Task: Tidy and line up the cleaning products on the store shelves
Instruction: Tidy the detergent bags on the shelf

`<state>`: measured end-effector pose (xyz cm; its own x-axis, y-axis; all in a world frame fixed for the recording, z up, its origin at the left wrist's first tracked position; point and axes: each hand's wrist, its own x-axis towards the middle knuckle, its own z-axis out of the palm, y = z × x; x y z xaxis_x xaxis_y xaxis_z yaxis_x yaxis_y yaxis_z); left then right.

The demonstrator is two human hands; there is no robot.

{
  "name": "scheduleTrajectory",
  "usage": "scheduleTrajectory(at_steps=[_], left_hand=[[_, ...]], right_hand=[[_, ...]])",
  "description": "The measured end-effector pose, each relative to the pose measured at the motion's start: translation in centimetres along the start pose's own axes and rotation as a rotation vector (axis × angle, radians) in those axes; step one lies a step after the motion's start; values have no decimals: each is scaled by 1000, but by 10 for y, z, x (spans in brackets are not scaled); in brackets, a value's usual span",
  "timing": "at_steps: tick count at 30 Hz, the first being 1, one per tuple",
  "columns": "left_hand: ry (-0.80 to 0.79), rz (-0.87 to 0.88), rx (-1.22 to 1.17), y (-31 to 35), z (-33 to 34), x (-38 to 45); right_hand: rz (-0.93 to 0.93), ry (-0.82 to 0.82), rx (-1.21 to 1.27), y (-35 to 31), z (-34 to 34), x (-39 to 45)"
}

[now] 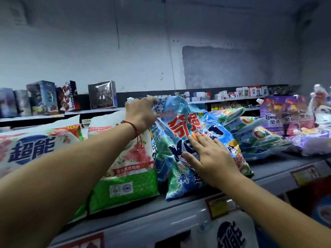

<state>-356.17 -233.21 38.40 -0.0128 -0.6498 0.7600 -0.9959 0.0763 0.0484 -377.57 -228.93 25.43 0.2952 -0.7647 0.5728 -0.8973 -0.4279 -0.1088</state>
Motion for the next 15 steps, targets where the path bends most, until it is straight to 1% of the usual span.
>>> scheduleTrajectory(at_steps=[5,7,9,10,12,14,15], left_hand=[[33,94,120,6,-2,-25],[-6,104,173,6,-8,-52],[-72,135,165,1,-17,-91],[-91,164,143,-4,-23,-115],[-65,217,95,-16,-39,-167],[-47,196,90,-31,-51,-223],[-73,161,108,-40,-56,-249]], right_hand=[[17,-23,-13,1,0,-2],[36,-58,-9,-3,-6,-5],[46,-78,45,-16,-15,-15],[19,-72,88,-27,-19,-25],[-87,-76,136,-55,-24,-48],[-181,-127,141,-84,-23,-74],[-215,-158,146,-96,-20,-84]])
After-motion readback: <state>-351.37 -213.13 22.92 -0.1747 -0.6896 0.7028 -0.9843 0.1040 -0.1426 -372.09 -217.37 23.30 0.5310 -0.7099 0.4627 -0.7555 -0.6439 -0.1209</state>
